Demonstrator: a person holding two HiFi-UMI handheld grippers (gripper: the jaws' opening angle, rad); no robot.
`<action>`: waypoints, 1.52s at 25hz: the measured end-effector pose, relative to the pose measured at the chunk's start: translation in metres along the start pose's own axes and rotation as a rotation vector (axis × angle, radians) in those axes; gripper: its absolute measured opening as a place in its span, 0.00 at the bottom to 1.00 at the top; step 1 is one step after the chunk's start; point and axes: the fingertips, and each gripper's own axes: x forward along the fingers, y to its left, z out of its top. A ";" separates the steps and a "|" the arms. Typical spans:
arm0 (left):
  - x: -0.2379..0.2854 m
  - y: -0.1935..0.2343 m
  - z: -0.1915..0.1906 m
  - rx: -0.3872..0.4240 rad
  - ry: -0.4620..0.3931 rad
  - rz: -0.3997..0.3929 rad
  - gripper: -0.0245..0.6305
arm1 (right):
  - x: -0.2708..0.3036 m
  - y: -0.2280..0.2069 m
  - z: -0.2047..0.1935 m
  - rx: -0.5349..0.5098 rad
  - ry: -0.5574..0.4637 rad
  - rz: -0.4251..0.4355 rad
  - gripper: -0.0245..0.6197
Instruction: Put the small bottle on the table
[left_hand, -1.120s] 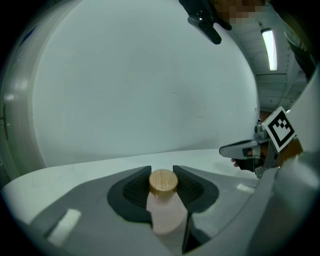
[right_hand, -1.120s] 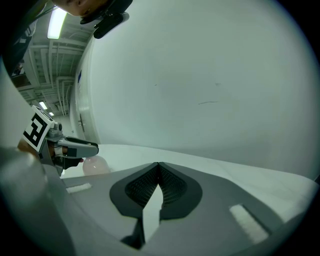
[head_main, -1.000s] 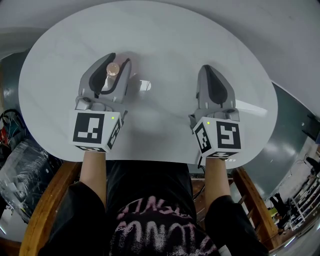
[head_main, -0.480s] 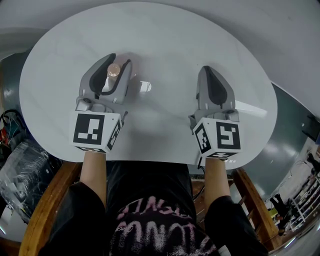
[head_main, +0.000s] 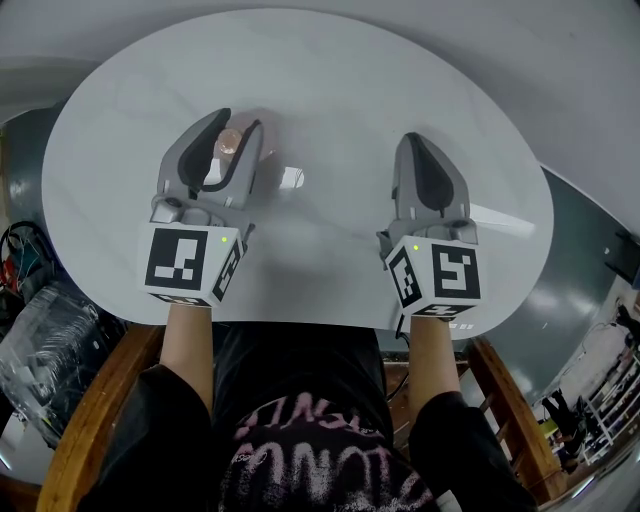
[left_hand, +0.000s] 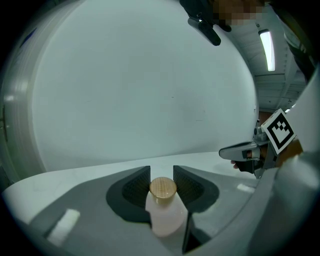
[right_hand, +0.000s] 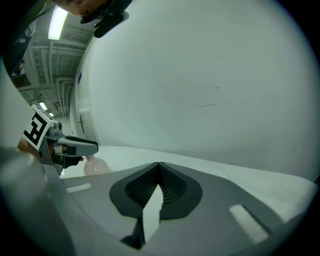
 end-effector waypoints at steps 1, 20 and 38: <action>0.000 0.000 0.001 0.000 -0.001 0.000 0.25 | 0.000 0.000 0.001 0.000 -0.001 0.000 0.05; -0.008 -0.002 0.014 0.004 -0.025 0.007 0.25 | -0.010 0.001 0.012 -0.007 -0.028 0.000 0.05; -0.024 -0.007 0.031 0.013 -0.049 0.014 0.25 | -0.025 0.006 0.032 -0.023 -0.071 -0.002 0.05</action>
